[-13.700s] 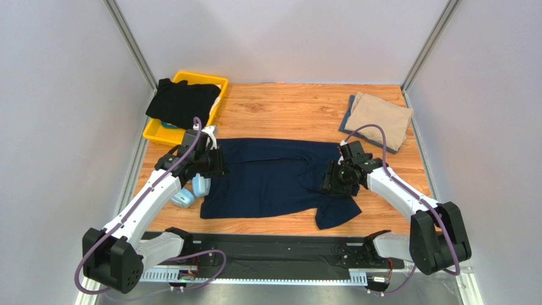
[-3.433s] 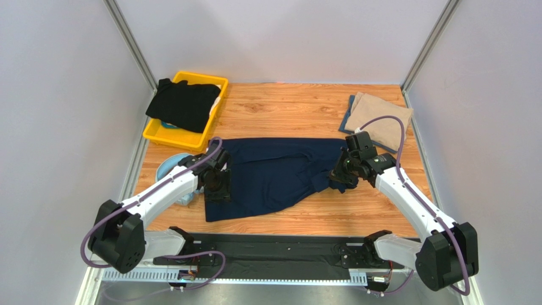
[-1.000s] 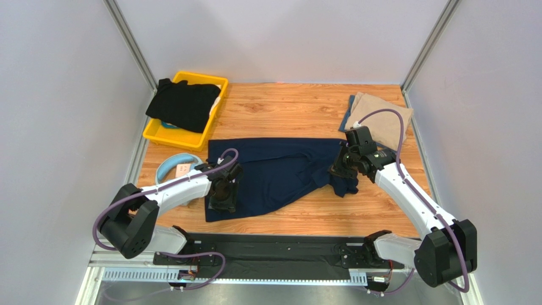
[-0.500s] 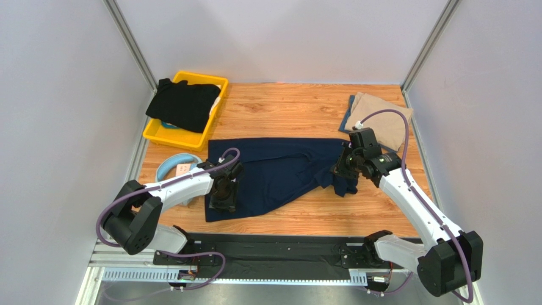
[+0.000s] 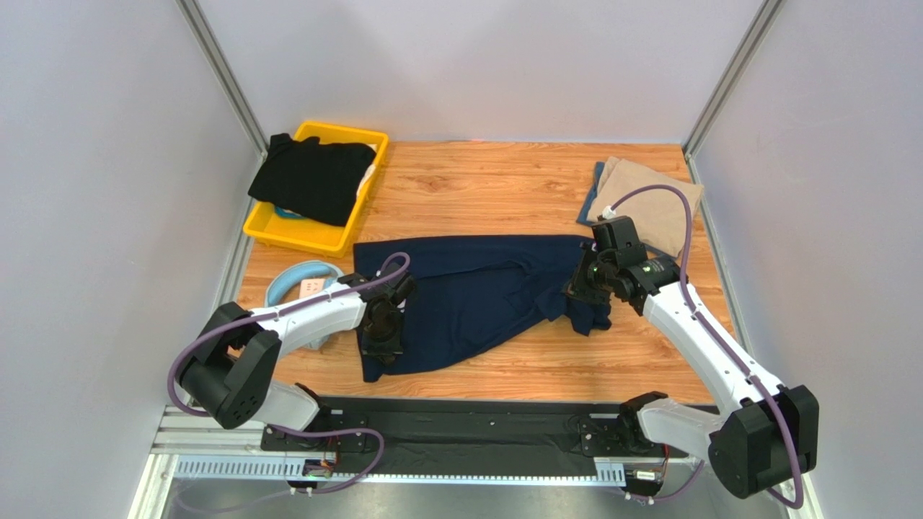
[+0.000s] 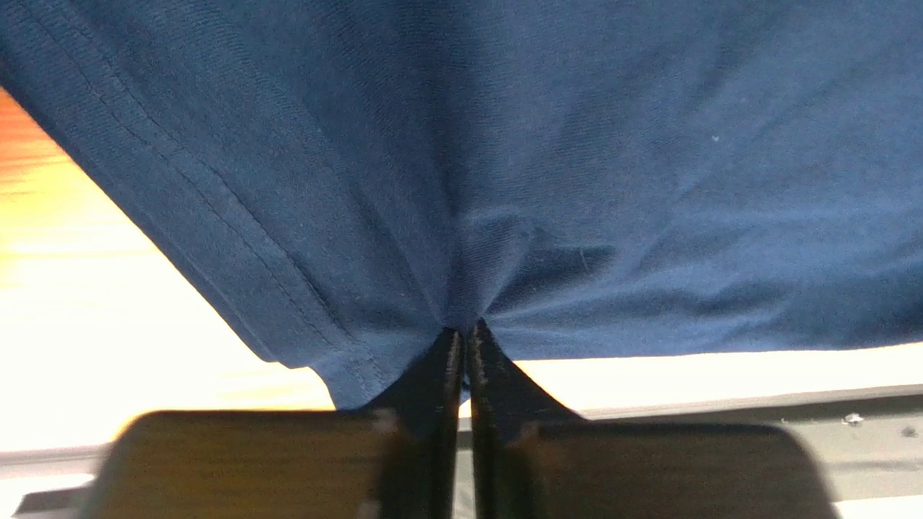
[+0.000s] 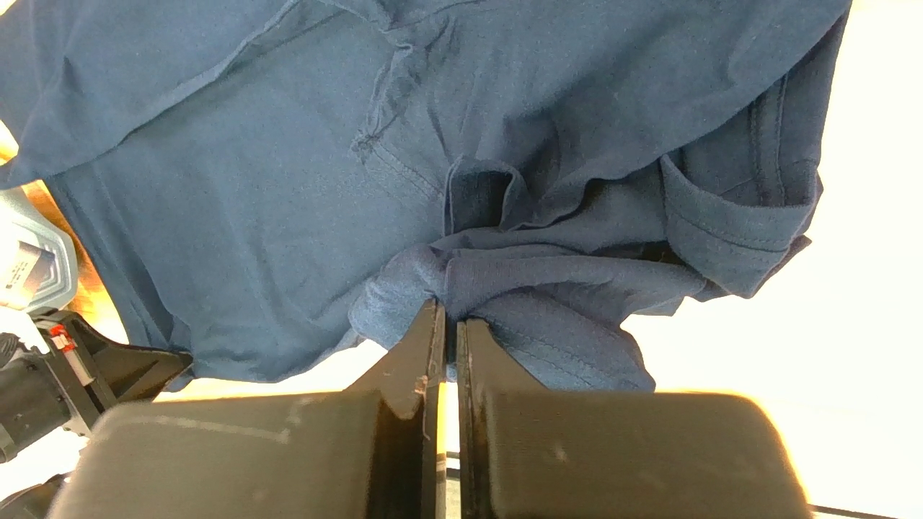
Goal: Fold and stack the t-shirts
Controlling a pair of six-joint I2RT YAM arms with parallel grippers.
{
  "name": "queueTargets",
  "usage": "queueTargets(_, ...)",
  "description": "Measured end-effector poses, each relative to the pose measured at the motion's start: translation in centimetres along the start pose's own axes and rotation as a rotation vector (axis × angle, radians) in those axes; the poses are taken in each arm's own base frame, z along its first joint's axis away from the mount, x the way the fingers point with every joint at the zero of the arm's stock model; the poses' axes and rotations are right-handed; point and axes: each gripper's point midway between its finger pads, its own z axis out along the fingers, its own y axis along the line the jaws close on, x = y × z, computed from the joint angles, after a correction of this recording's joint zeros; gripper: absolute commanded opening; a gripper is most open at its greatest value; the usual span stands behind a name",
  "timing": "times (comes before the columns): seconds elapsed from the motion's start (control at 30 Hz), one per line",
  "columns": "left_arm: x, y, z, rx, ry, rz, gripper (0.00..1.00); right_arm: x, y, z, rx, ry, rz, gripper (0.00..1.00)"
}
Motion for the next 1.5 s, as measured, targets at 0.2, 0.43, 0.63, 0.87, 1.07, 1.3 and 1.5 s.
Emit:
queueTargets(0.2,0.2,-0.9,0.1,0.040,0.033,0.003,0.00,0.0,0.0,0.0,0.000,-0.001,0.000,0.00)
queueTargets(0.43,0.4,-1.4,0.1,0.069,0.043,0.003,0.00,0.0,0.0,0.0,0.000,0.000,0.001,0.00)
queueTargets(0.63,0.4,-1.6,0.0,0.088,0.033,0.004,0.00,0.0,0.0,0.0,0.000,0.000,0.004,0.00)
queueTargets(0.87,0.4,-1.6,0.0,0.094,0.022,0.003,0.00,0.0,0.0,0.0,-0.001,-0.001,0.004,0.00)
queueTargets(1.07,0.4,-1.5,-0.1,0.094,0.010,0.000,0.00,-0.1,0.1,-0.3,-0.008,-0.011,0.003,0.00)
queueTargets(1.3,0.2,-1.1,-0.2,0.073,-0.006,0.001,0.00,-0.3,0.3,-0.7,-0.018,-0.024,0.003,0.00)
queueTargets(1.5,-0.4,-1.0,-0.7,0.054,-0.025,0.003,0.00,-0.4,0.2,-0.9,-0.016,-0.034,0.002,0.00)
